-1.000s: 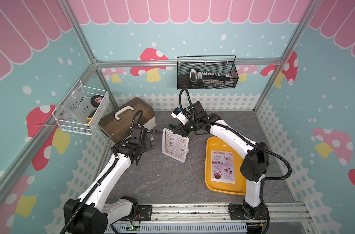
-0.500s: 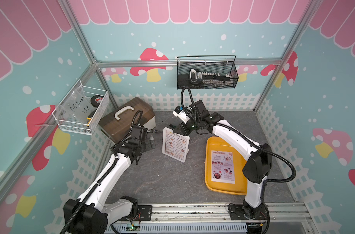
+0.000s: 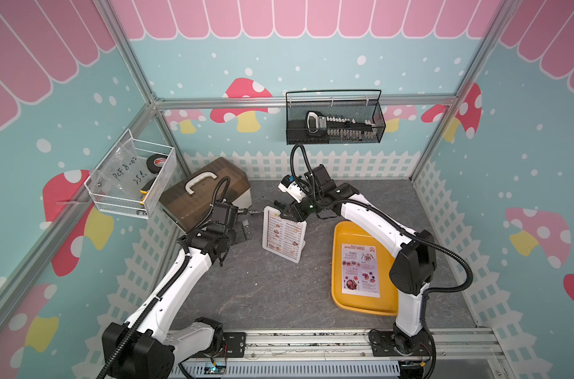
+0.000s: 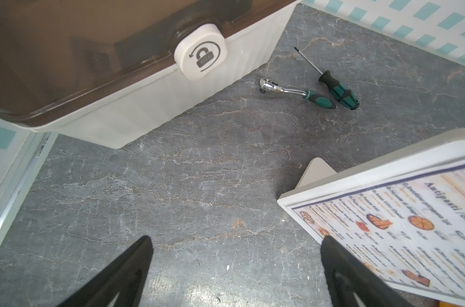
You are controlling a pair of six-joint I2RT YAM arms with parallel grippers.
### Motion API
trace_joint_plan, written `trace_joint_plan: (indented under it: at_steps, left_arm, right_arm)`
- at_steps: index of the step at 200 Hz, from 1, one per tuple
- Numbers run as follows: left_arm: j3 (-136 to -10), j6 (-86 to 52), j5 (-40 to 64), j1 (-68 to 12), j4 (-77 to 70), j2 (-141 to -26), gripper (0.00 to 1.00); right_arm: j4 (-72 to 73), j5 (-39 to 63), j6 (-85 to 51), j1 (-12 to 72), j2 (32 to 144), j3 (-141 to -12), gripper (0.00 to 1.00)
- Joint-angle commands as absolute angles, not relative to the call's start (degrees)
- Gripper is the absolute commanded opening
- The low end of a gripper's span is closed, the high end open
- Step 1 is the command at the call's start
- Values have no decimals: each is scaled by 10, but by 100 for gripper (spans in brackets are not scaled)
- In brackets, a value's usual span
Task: Replace the menus in the menu holders
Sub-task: Adjust the menu holder at the center of the board, then take out the menu from the menu holder.
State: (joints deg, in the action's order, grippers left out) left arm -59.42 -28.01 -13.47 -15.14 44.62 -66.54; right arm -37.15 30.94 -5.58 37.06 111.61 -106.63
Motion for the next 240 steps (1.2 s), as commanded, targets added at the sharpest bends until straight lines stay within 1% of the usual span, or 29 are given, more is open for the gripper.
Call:
trace_joint_plan:
  at_steps: [1, 30, 58, 85, 172, 240]
  left_arm:
    - [-612, -274, -145, -153, 447, -657, 99]
    - [-614, -272, -148, -153, 448, -656, 99]
    - [-616, -272, -149, -153, 448, -656, 99]
    - [-615, -272, -150, -153, 448, -657, 99]
    - [-613, -272, -146, -153, 448, -655, 99]
    - [-611, -273, -147, -152, 451, -650, 99]
  right_arm:
    - [-384, 315, -41, 368, 1132, -1067, 31]
    - [-384, 320, -43, 368, 1135, -1066, 26]
    - [-383, 323, -45, 368, 1132, -1065, 15]
    - [-381, 323, -50, 368, 1124, -1070, 11]
    - [-377, 330, -59, 364, 1114, -1087, 7]
    - [-366, 347, -68, 359, 1107, -1086, 10]
